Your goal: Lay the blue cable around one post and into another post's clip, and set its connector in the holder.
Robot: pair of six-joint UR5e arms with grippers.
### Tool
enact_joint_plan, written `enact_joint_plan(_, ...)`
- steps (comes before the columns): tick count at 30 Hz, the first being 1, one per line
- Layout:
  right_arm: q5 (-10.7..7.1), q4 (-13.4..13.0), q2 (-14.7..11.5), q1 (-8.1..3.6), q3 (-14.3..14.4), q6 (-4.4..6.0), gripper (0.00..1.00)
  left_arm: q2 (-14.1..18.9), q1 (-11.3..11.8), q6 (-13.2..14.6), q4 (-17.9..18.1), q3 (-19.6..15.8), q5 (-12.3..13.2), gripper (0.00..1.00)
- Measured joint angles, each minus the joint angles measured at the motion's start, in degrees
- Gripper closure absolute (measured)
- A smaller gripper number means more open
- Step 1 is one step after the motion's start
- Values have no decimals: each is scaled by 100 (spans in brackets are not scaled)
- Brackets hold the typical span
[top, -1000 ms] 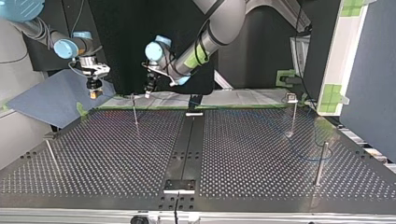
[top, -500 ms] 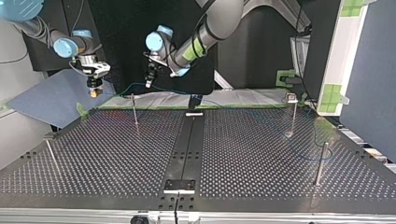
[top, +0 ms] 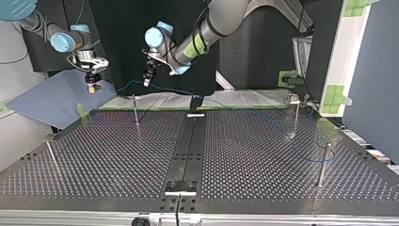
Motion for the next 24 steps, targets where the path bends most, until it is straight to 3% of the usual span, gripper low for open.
enact_joint_plan(7,-124,-63,-81,-119,141,3,100,73,-59,9,8,-238,-66,100)
enact_joint_plan(13,-198,-101,-254,-199,206,77,100,73,-127,16,5,-255,-108,100)
enact_joint_plan(16,-236,-160,-317,-260,265,150,100,75,-146,12,6,-256,-147,100)
enact_joint_plan(24,-270,-409,-454,-378,338,492,100,89,-113,1,26,-245,-173,100)
